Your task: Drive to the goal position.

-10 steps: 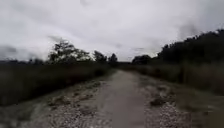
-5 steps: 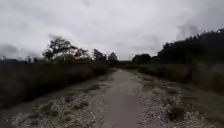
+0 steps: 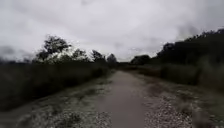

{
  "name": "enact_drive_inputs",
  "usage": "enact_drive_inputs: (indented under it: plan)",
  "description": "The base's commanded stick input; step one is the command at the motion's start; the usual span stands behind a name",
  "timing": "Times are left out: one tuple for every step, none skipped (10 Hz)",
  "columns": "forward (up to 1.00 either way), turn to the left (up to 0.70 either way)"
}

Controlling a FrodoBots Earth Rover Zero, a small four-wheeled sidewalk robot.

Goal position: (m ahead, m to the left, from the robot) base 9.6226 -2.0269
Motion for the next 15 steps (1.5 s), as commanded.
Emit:
enact_drive_inputs:
  plan:
    - [0.70,-0.35]
    - [0.70,-0.35]
    - [0.70,-0.35]
    - [0.70,0.00]
    - [0.70,0.00]
    - [0.70,0.00]
    - [0.70,0.00]
    - [0.70,0.00]
    - [0.70,0.00]
    - [0.70,0.00]
    - [0.70,0.00]
    - [0.70,0.00]
    - [0.70,0.00]
    - [0.70,0.00]
    - [0.70,0.00]
